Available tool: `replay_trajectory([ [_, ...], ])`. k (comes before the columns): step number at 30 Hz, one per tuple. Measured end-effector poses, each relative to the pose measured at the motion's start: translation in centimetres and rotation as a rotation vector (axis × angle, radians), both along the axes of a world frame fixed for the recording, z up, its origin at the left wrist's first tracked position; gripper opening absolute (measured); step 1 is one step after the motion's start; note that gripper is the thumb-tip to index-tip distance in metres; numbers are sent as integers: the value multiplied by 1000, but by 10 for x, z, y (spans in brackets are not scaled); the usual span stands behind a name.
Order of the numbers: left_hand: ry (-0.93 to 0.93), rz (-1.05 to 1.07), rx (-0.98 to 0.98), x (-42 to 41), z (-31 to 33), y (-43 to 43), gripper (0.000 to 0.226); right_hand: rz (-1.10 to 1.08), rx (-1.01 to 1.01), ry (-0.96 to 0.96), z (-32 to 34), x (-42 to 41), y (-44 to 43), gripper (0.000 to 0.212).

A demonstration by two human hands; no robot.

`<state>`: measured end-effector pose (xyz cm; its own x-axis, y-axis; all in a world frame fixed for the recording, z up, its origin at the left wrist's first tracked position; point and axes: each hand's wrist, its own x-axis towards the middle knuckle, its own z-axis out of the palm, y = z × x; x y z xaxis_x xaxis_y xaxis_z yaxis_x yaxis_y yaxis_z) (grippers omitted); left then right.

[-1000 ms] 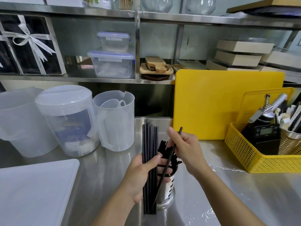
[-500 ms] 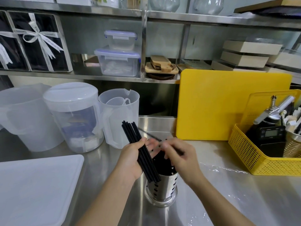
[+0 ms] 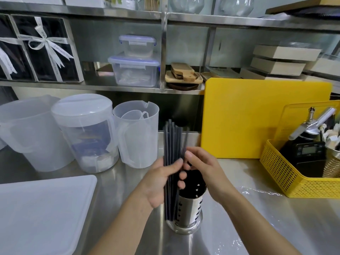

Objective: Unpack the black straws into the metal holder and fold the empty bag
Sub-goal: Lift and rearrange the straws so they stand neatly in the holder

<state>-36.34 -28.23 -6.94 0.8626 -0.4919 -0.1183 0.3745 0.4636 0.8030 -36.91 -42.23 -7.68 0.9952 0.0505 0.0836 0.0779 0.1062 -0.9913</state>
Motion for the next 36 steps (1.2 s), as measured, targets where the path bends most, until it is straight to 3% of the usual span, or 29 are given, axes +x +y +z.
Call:
replay_trajectory([
  [3,-80,-97,105,-13,1,-11,7,79,-13,90,10,-2,1,40],
  [9,-177,-135,96,-22,-3,-13,15,106,-20,-1,16,-12,1,24],
  [19,-158,-187,73,-24,-10,-10,28,116,42,35,13,-14,-9,25],
  [25,-118,-207,96,-23,-11,-5,22,52,25,6,12,-14,-7,25],
  [31,-90,-236,120,-21,-14,0,25,78,85,41,8,-13,-4,7],
  [36,-62,-276,130,-23,-19,0,23,66,146,107,4,-11,-3,27],
])
